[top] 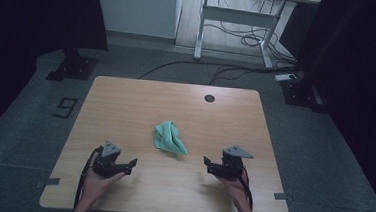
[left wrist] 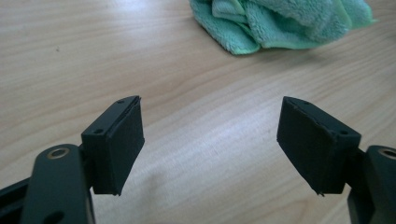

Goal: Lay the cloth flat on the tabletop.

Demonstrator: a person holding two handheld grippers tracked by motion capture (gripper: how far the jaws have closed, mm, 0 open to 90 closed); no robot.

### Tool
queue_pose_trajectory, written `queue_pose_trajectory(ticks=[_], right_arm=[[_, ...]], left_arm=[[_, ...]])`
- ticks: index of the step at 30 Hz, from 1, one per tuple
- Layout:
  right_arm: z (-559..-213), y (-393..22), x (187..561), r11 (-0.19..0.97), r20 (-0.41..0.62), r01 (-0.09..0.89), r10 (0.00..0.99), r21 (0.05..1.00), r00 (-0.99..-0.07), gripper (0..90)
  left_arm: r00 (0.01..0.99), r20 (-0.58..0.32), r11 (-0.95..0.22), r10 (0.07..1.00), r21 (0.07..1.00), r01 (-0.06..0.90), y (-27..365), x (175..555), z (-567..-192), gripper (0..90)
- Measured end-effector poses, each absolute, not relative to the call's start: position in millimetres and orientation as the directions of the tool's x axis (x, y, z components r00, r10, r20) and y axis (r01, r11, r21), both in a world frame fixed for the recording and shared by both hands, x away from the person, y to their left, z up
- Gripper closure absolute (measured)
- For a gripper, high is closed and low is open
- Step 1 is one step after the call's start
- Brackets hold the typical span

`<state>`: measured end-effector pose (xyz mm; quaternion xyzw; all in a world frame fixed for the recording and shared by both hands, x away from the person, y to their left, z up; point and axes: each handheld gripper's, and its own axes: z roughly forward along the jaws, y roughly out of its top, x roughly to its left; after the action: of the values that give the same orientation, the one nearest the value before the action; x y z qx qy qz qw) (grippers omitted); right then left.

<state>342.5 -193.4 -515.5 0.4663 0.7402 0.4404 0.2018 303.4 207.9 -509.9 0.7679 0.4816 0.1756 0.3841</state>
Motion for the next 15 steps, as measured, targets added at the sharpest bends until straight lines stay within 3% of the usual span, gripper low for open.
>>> queue_pose_trajectory(ticks=[3,15], right_arm=[[-505.6,-176.9,350.9,0.150,0.153,0.492,0.839,0.858,-0.523,16.6],[-494.5,-132.6,369.1,0.214,0.136,0.466,0.782,0.858,-0.609,16.6]], left_arm=[[0.486,-0.092,-0.258,0.869,0.755,0.603,207.2,300.5,-509.9,24.6],[0.498,-0.067,-0.291,0.864,0.740,0.606,194.2,298.7,-514.3,24.8]])
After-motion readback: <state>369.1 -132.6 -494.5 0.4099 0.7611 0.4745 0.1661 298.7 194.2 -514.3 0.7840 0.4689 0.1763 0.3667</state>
